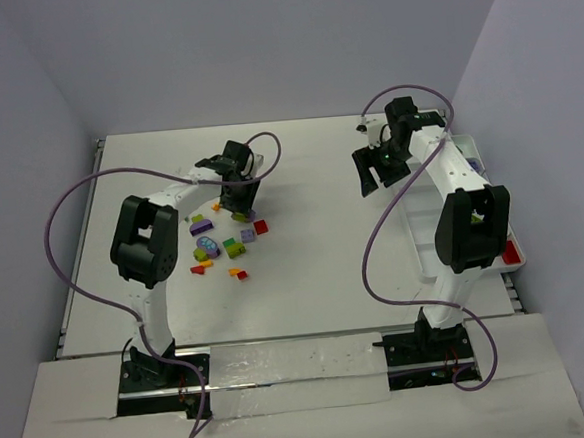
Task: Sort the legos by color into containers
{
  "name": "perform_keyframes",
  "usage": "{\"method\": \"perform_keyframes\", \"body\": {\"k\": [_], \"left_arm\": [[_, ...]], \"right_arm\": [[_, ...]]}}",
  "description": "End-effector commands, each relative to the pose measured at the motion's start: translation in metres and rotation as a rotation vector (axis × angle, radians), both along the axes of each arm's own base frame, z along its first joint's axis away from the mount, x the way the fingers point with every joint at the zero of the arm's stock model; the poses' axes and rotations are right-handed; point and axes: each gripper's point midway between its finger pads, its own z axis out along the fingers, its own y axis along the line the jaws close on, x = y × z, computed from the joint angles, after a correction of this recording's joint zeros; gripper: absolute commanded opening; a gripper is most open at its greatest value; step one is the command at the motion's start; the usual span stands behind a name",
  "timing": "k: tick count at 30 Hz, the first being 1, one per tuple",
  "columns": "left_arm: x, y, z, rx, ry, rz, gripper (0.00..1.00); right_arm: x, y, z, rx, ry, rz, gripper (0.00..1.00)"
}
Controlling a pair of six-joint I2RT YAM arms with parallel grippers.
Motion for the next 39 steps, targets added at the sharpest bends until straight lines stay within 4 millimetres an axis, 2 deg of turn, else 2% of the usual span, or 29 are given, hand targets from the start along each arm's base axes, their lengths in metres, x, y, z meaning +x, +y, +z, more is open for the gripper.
{"method": "perform_keyframes", "body": {"k": [1, 5, 6, 9, 10, 11, 12, 16, 18, 21, 24, 26, 30, 31, 33, 34, 35, 37, 39], "left_arm": [[0.003, 0.000, -0.001, 0.015, -0.003, 0.002, 0.48], [0.003, -0.003, 0.005, -0.001, -0.013, -0.011, 0.34], [0.005, -0.004, 0.011, -0.010, -0.023, -0.016, 0.28], [0.006, -0.011, 0.041, -0.077, -0.067, -0.053, 0.11], [0.004, -0.016, 0.055, -0.125, -0.074, -0.066, 0.02], [0.002, -0.022, 0.074, -0.194, -0.080, -0.075, 0.00], [-0.006, -0.035, 0.099, -0.304, -0.072, -0.122, 0.00], [-0.025, -0.052, 0.157, -0.593, -0.017, -0.190, 0.00], [-0.041, -0.062, 0.185, -0.741, 0.031, -0.228, 0.00], [-0.064, -0.072, 0.204, -0.884, 0.110, -0.273, 0.00], [-0.094, -0.085, 0.231, -1.072, 0.222, -0.369, 0.00], [-0.109, -0.086, 0.242, -1.159, 0.291, -0.388, 0.00], [-0.125, -0.086, 0.260, -1.283, 0.444, -0.352, 0.00], [-0.127, -0.086, 0.263, -1.312, 0.429, -0.394, 0.00], [-0.131, -0.086, 0.281, -1.373, 0.419, -0.434, 0.00], [-0.134, -0.084, 0.275, -1.387, 0.448, -0.415, 0.00], [-0.135, -0.084, 0.278, -1.396, 0.522, -0.353, 0.00], [-0.137, -0.081, 0.284, -1.443, 0.464, -0.403, 0.00], [-0.134, -0.077, 0.284, -1.467, 0.498, -0.351, 0.00]], "right_arm": [[0.011, 0.003, 0.008, 0.004, -0.051, 0.005, 0.79], [0.012, 0.004, 0.010, 0.009, -0.057, 0.006, 0.79], [0.012, 0.007, 0.012, 0.018, -0.063, 0.011, 0.79], [0.013, 0.018, 0.022, 0.058, -0.093, 0.037, 0.79], [0.011, 0.025, 0.026, 0.084, -0.104, 0.055, 0.79], [0.009, 0.036, 0.032, 0.124, -0.121, 0.076, 0.79], [0.007, 0.043, 0.043, 0.155, -0.151, 0.094, 0.79], [-0.001, 0.083, 0.071, 0.292, -0.267, 0.213, 0.79], [-0.004, 0.103, 0.087, 0.329, -0.347, 0.272, 0.80], [-0.007, 0.132, 0.111, 0.388, -0.443, 0.355, 0.80], [-0.015, 0.156, 0.133, 0.466, -0.509, 0.422, 0.80], [-0.026, 0.175, 0.151, 0.539, -0.547, 0.490, 0.80], [-0.048, 0.204, 0.165, 0.645, -0.513, 0.568, 0.80], [-0.053, 0.209, 0.168, 0.666, -0.511, 0.584, 0.80], [-0.061, 0.221, 0.174, 0.698, -0.509, 0.613, 0.80], [-0.063, 0.224, 0.174, 0.705, -0.499, 0.620, 0.80], [-0.065, 0.227, 0.176, 0.715, -0.491, 0.631, 0.80], [-0.072, 0.232, 0.177, 0.736, -0.474, 0.651, 0.80], [-0.077, 0.233, 0.176, 0.737, -0.471, 0.671, 0.80]]}}
